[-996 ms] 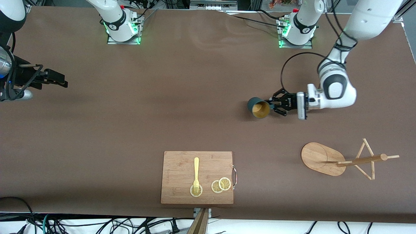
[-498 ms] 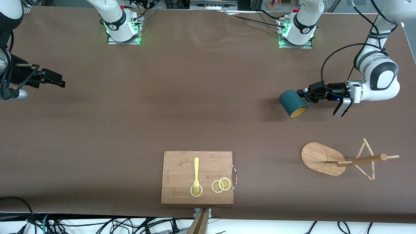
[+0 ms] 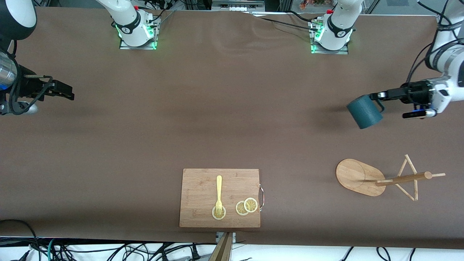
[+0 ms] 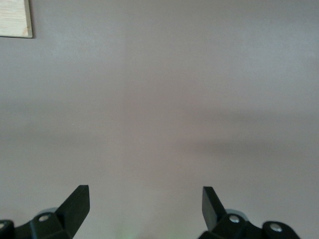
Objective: Pass cup and hang on rack
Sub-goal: 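Lift the mug by its handle with the left gripper toward the rack, then lower the mug handle onto a rack peg with the left gripper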
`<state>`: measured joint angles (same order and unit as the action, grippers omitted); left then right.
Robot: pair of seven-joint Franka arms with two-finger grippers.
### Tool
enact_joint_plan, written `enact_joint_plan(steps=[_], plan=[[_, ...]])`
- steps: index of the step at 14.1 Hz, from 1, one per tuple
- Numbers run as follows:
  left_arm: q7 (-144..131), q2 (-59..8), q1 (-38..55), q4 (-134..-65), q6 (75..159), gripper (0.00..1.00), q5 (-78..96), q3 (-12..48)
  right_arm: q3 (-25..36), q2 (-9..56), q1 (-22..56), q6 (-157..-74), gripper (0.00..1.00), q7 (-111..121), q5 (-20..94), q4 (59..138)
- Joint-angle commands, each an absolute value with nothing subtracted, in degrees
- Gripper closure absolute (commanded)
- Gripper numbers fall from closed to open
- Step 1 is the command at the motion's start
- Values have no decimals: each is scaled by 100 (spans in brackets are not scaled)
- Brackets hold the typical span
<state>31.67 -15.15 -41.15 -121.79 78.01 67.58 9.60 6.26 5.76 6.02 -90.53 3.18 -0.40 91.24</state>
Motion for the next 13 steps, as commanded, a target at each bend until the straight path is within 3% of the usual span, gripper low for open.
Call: enact_joint_plan(steps=[1, 4, 7, 13], plan=[[2690, -1800, -4412, -11691, 7490, 100, 6688, 1037, 607, 798, 737, -9079, 0, 325, -175, 8965], [2672, -2240, -4553, -11480, 7453, 100, 6863, 1037, 580, 914, 1107, -9096, 0, 229, -203, 8938], [2654, -2697, -4544, -10979, 7471, 100, 6996, 1037, 685, 949, 889, -9369, 0, 430, 568, 8938], [2654, -3453, -4483, -10364, 7488, 100, 7409, 1037, 668, 1002, 853, -9545, 0, 641, 694, 8930]])
